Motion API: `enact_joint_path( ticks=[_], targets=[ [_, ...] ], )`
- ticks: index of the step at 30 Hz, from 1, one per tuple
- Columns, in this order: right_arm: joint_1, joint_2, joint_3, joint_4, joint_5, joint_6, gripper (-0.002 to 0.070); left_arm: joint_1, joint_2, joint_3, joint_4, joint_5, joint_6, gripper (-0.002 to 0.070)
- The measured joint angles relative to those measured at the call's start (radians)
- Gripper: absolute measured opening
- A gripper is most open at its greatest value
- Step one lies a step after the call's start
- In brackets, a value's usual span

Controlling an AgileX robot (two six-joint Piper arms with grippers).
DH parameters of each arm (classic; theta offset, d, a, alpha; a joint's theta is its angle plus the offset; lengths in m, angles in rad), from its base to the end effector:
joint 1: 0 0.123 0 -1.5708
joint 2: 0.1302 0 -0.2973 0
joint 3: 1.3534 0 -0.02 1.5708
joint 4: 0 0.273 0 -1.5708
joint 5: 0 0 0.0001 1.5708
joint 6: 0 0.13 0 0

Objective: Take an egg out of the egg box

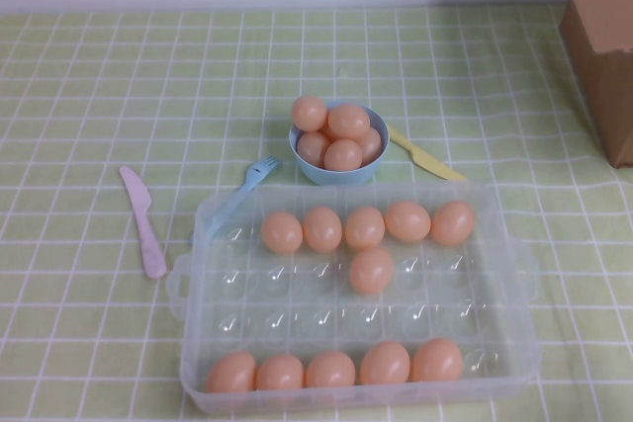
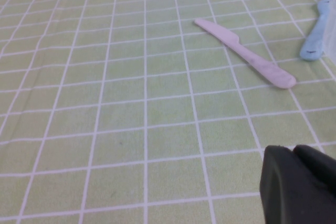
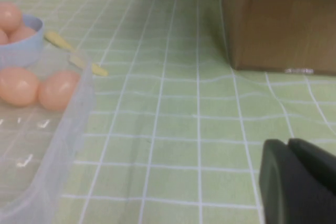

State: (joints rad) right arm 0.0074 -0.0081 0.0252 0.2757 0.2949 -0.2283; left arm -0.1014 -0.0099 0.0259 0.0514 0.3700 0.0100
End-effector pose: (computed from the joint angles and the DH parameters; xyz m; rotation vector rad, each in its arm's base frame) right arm 0.1024 0.0111 0.1706 -0.0314 1.7852 0.1019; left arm 0.0997 -0.0077 0.1597 0.1360 1.8642 -0.0127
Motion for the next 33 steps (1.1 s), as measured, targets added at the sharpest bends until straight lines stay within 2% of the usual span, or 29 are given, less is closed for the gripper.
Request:
enact_joint_path(
  ticks=[4, 7, 33],
  targets=[
    [0.0, 0.0, 0.0, -0.169, 0.05, 0.188, -0.0017, 0.0, 0.0, 0.0, 0.0, 0.0, 0.0, -0.0005],
    [0.0, 0.0, 0.0, -0.234, 0.061, 0.252, -0.0017, 0.0, 0.0, 0.0, 0.0, 0.0, 0.0, -0.0005],
    [0.0, 0.0, 0.0, -0.254, 0.073, 0.272, -0.0017, 0.0, 0.0, 0.0, 0.0, 0.0, 0.0, -0.0005]
  ],
)
